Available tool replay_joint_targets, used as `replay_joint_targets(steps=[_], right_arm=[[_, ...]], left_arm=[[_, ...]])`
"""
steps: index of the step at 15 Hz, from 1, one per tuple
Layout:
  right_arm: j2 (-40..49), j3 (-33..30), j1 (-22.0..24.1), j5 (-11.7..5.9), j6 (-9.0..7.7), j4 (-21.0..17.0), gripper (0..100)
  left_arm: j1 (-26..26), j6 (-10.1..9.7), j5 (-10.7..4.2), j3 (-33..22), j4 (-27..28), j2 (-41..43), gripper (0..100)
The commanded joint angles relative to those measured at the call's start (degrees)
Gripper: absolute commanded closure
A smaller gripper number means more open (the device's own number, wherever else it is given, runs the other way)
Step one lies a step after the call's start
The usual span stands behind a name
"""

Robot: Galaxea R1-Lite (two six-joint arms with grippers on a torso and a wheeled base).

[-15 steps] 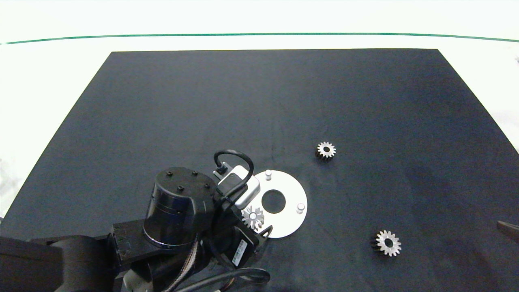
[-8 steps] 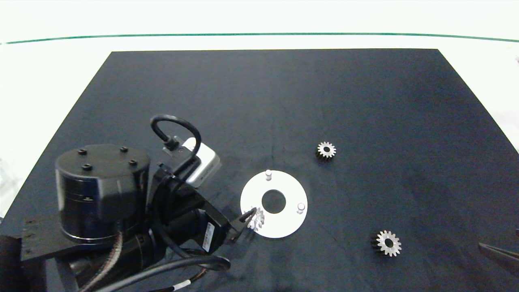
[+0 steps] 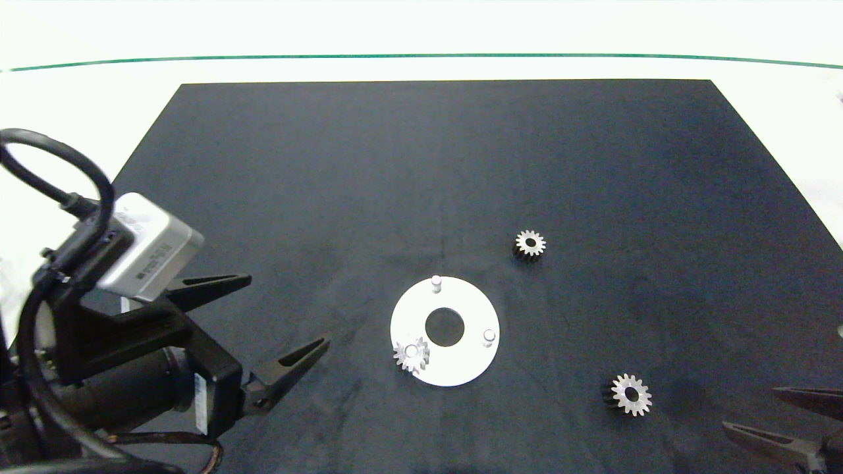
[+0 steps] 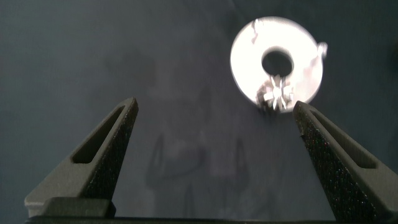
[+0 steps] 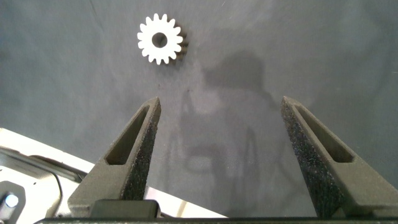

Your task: Install three planetary gears onto the carrier pins

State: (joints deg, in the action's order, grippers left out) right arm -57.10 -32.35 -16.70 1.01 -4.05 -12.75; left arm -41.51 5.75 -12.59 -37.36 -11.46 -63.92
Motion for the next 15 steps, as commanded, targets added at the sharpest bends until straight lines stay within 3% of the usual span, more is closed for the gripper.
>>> replay_joint_targets(steps=[1,7,11,15], right_arm=[[-5.5,-0.2,-0.1,-0.22,-3.25,1.7,24],[-13.5,-0.3,-2.2,-1.10,-7.38,9.8,24],[-15.3,-0.4,-7.4,-1.19,-7.38,10.5,24],[-17.0,-0.2,-8.1,-1.28,-7.91,11.3,24]], left_arm=[[0.9,-1.80,-0.06,-0.5,-0.3,4.7,0],[1.8,-2.15,-0.15,-0.7,-0.1,7.0,0],[1.9,-2.15,-0.15,-0.8,-0.1,7.0,0],[2.7,-2.06,-0.15,-0.6,0.0,7.5,0]])
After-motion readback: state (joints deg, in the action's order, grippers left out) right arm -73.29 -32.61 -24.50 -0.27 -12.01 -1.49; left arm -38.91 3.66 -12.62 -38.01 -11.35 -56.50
